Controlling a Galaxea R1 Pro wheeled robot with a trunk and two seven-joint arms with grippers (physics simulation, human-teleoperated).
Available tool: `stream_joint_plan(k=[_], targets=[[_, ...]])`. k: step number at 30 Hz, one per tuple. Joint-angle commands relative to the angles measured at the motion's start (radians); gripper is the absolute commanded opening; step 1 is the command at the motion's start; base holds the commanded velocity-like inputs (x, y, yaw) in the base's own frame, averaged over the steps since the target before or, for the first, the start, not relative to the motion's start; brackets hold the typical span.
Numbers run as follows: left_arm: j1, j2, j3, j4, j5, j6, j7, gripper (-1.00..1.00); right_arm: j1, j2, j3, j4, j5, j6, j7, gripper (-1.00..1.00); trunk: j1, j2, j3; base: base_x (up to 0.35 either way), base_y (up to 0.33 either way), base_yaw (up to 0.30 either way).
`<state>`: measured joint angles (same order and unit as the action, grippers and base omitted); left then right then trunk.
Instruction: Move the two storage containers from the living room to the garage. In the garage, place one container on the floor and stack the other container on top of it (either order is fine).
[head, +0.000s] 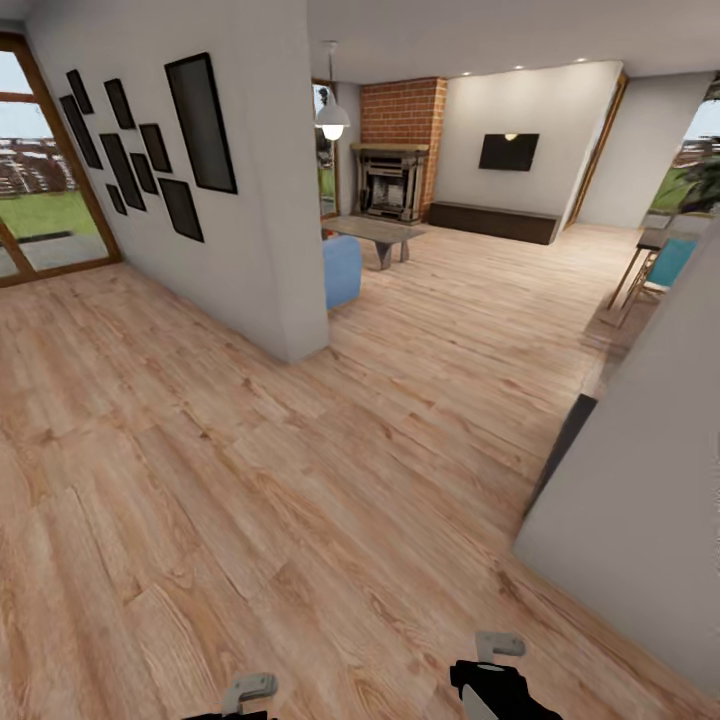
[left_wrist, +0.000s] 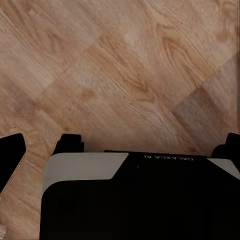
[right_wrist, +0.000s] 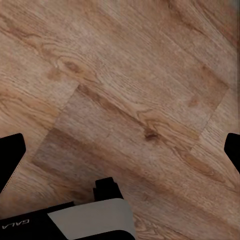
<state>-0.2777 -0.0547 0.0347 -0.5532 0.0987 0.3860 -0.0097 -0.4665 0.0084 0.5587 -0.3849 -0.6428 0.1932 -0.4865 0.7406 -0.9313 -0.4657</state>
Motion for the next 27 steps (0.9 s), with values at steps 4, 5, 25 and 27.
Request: stream_joint_plan(k=[4, 5, 25, 27], targets=[[0.0, 0.0, 0.004, -0.002, 0.01, 0.006, -0.001, 1.0, -0.001, -0.001, 0.009, -0.002, -0.005, 0.006, -0.007, 1.0, 0.001, -0.001, 0.003, 0.326, 0.0, -0.22], [0.0, 0.0, 0.004, -0.002, 0.01, 0.006, -0.001, 1.0, -0.001, -0.001, 0.008, -0.002, -0.005, 0.006, -0.007, 1.0, 0.001, -0.001, 0.004, 0.326, 0.0, -0.217], [0.0, 0.0, 0.004, -0.002, 0.01, 0.007, -0.001, 1.0, -0.001, -0.001, 0.008, -0.002, -0.005, 0.006, -0.007, 1.0, 0.001, -0.001, 0.019, 0.326, 0.0, -0.139], [0.0, 0.0, 0.004, -0.002, 0.01, 0.007, -0.001, 1.0, -0.001, -0.001, 0.008, -0.001, -0.005, 0.006, -0.007, 1.0, 0.001, -0.001, 0.019, 0.326, 0.0, -0.003]])
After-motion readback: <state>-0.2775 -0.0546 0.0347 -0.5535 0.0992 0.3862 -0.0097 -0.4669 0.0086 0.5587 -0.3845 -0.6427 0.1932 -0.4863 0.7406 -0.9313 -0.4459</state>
